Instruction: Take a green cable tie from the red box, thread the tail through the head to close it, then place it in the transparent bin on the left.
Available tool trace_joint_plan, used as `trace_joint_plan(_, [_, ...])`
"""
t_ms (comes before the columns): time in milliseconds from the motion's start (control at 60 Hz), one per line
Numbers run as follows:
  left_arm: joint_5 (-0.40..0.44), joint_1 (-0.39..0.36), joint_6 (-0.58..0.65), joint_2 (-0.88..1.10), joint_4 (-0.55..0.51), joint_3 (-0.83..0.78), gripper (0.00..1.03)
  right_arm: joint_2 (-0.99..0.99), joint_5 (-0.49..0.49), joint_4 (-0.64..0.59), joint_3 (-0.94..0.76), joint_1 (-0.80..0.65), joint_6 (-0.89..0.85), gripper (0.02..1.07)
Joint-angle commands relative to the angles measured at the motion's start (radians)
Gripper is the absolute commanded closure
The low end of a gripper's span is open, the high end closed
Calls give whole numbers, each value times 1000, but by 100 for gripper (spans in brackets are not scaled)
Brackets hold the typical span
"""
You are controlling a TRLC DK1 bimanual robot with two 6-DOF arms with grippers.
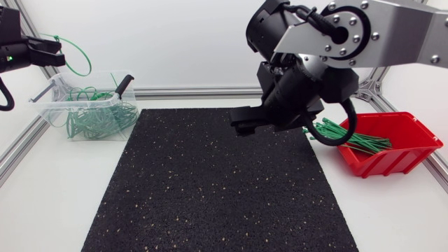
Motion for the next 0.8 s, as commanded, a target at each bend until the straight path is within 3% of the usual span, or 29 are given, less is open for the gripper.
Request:
trace_joint_plan(0, [-26, 36, -26, 104, 18, 114, 100, -43, 19, 18, -49, 3, -8, 7])
trace_joint_plan(200, [-78, 58, -29, 299, 1, 287, 100, -95, 41, 31, -103, 4, -11, 7])
trace_joint_plan(333, [-89, 56, -29, 361, -25, 341, 89, -127, 44, 30, -123, 9, -18, 7])
trace_joint_plan(400, [-93, 48, -26, 403, -70, 379, 69, -146, 44, 28, -134, 15, -16, 7])
trace_joint_plan(417, [-107, 42, -21, 418, -81, 392, 50, -149, 44, 28, -137, 18, -16, 7])
trace_joint_plan(433, [-128, 36, -18, 437, -107, 413, 24, -153, 44, 28, -140, 21, -16, 7])
trace_joint_plan(450, [-144, 33, -16, 447, -130, 429, 8, -156, 45, 28, -141, 26, -16, 7])
trace_joint_plan(467, [-151, 29, -16, 458, -162, 450, 2, -161, 50, 27, -144, 29, -16, 7])
trace_joint_plan(600, [-151, 18, -16, 463, -350, 545, 3, -196, 64, 24, -163, 50, -14, 7])
trace_joint_plan(783, [-167, -5, -16, 398, -421, 539, 3, -258, 99, 22, -186, 44, -14, 7])
